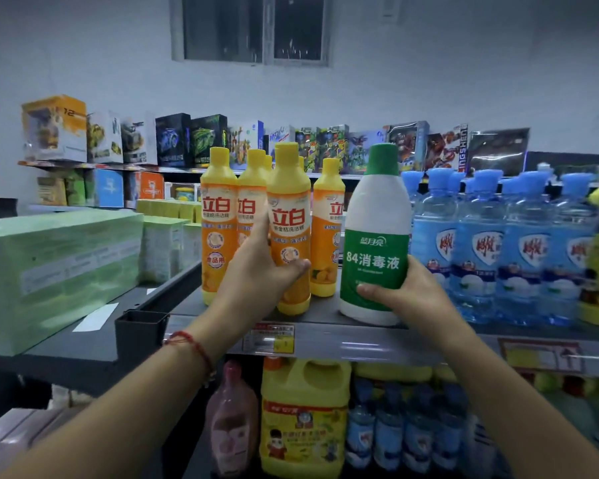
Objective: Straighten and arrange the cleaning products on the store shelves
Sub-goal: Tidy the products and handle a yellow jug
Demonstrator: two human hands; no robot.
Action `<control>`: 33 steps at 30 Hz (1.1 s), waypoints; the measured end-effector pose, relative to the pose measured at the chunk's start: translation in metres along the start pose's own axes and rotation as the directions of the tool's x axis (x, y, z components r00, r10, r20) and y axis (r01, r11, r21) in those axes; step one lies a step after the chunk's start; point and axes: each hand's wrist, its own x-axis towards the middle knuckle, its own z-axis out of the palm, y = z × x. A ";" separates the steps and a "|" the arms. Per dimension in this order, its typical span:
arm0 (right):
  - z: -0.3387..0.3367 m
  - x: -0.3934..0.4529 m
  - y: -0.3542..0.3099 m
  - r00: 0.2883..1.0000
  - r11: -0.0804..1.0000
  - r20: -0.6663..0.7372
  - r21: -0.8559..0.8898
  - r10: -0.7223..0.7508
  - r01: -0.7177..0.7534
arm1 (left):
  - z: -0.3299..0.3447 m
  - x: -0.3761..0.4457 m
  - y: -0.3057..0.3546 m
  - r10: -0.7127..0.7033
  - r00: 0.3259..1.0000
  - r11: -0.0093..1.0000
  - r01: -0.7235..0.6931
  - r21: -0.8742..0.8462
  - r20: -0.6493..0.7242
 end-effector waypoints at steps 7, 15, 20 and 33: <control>-0.009 -0.007 0.009 0.999 1.000 -0.046 -0.010 -0.021 0.020 | 0.031 -0.002 0.006 0.002 0.996 0.919 0.032 0.393 -0.086; -0.006 -0.001 0.013 0.999 0.988 -0.035 0.157 0.010 -0.004 | 0.044 0.006 0.002 0.020 1.000 0.719 -0.008 0.695 -0.009; -0.006 -0.005 0.016 0.998 0.980 -0.058 0.197 -0.030 0.040 | 0.047 0.007 0.001 0.108 0.993 0.593 -0.026 0.805 -0.047; -0.076 -0.048 -0.017 0.984 0.890 0.012 0.430 -0.178 0.156 | 0.058 -0.022 0.061 0.223 0.972 0.897 -0.177 0.405 -0.070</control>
